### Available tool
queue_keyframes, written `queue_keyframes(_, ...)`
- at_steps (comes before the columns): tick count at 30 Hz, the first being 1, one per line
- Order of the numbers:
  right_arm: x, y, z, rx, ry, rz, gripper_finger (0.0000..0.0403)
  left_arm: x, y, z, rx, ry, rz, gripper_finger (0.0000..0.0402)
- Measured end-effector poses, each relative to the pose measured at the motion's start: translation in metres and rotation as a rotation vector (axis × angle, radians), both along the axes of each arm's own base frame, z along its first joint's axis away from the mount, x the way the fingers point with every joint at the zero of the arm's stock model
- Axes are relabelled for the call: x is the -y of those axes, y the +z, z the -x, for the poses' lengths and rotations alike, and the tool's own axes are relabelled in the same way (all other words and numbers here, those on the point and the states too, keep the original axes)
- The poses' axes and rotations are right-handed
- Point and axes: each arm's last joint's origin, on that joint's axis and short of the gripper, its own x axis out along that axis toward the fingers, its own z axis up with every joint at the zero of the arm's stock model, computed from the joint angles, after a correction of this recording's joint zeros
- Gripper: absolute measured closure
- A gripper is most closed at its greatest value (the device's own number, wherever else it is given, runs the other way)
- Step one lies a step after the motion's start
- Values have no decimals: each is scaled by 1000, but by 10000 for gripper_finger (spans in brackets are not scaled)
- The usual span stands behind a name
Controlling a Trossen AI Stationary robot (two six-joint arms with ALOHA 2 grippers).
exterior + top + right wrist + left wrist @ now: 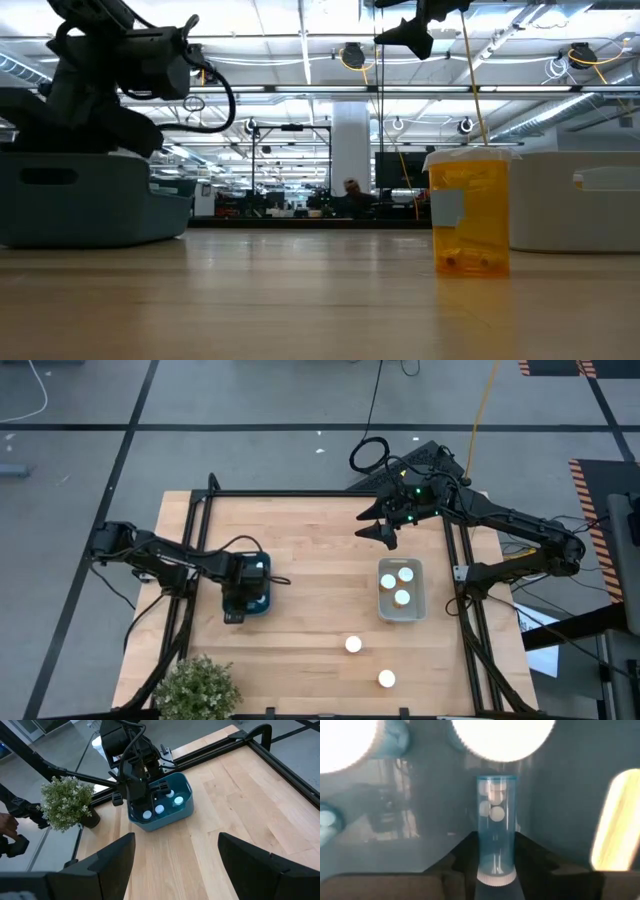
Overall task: Pick and place medicine bottles into bin by pill shape (circle, oval)
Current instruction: Adjust the blue pill bottle
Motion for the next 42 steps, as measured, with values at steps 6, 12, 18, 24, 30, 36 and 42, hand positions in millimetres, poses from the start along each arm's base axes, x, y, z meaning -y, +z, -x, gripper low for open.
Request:
queue_keyframes(6, 0, 0, 0, 1, 3, 6, 126, 0, 13, -5, -14, 0, -12, 296)
queue_keyframes(12, 0, 0, 0, 1, 7, 15, 126, -1, 29, -10, -25, -1, -57, 290)
queue_keyframes(18, 0, 0, 0, 2, 11, 22, 126, -1, 44, -11, -71, 3, -68, 289)
queue_keyframes(24, 0, 0, 0, 2, 11, 23, 126, -1, 70, -14, -114, 29, -72, 289)
queue_keyframes(30, 0, 0, 0, 2, 11, 23, 126, -2, 112, -23, -75, 82, -101, 289)
queue_keyframes(36, -1, 3, -2, 31, 17, 30, 126, -4, 168, -34, 89, 172, -121, 289)
queue_keyframes(42, -5, 13, -10, 150, 34, 50, 126, -17, 215, -43, 276, 303, -98, 289)
